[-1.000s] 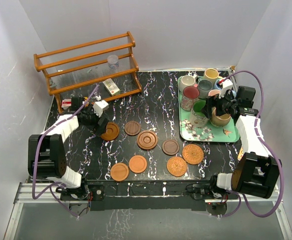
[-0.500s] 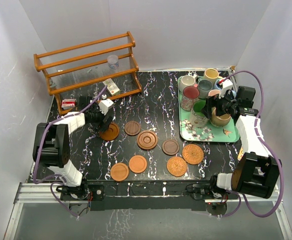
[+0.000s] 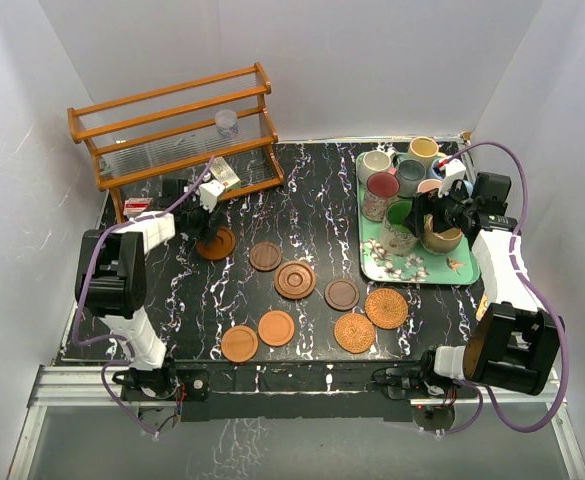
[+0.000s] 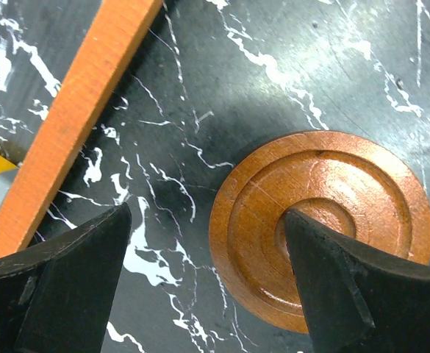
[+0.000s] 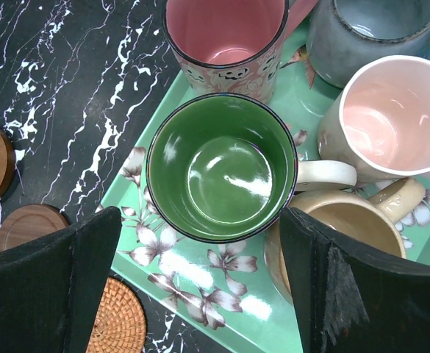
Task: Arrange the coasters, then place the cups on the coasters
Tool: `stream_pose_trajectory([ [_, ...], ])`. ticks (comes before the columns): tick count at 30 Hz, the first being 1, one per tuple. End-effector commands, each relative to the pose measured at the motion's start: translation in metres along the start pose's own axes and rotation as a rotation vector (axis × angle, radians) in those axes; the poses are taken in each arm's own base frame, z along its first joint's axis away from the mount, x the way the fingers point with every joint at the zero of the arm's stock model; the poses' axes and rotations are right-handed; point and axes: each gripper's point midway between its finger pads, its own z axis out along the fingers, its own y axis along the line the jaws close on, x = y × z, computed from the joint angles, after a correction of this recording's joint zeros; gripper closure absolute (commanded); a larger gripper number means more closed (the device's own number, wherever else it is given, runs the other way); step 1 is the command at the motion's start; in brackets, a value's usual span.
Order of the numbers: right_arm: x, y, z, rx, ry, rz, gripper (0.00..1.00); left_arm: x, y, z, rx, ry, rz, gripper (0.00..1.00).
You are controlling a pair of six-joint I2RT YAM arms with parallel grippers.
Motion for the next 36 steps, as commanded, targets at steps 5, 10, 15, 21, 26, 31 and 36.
stream_pose_trajectory([
  [5, -0.008, -0.004, 0.000, 0.017, -0.028, -0.036, 0.12, -0.032, 0.000, -0.023, 0.026, -0.072, -0.019, 0.14],
  [10, -0.009, -0.003, -0.001, 0.017, -0.029, -0.037, 0.12, -0.059, -0.042, -0.051, 0.197, -0.179, 0.029, 0.11],
  [15, -0.010, -0.003, -0.002, 0.018, -0.032, -0.039, 0.11, -0.064, -0.099, -0.056, 0.318, -0.189, 0.184, 0.10],
  [21, -0.010, -0.003, -0.002, 0.019, -0.032, -0.039, 0.11, -0.074, -0.165, -0.054, 0.444, -0.199, 0.355, 0.10],
  [26, -0.009, -0.004, -0.002, 0.024, -0.029, -0.039, 0.11, -0.087, -0.221, -0.047, 0.536, -0.215, 0.490, 0.10],
  [31, -0.008, -0.005, -0.002, 0.029, -0.028, -0.040, 0.10, -0.088, -0.256, -0.028, 0.575, -0.184, 0.576, 0.10],
  [36, -0.009, -0.005, -0.003, 0.029, -0.031, -0.044, 0.10, -0.088, -0.274, -0.009, 0.590, -0.155, 0.609, 0.11],
])
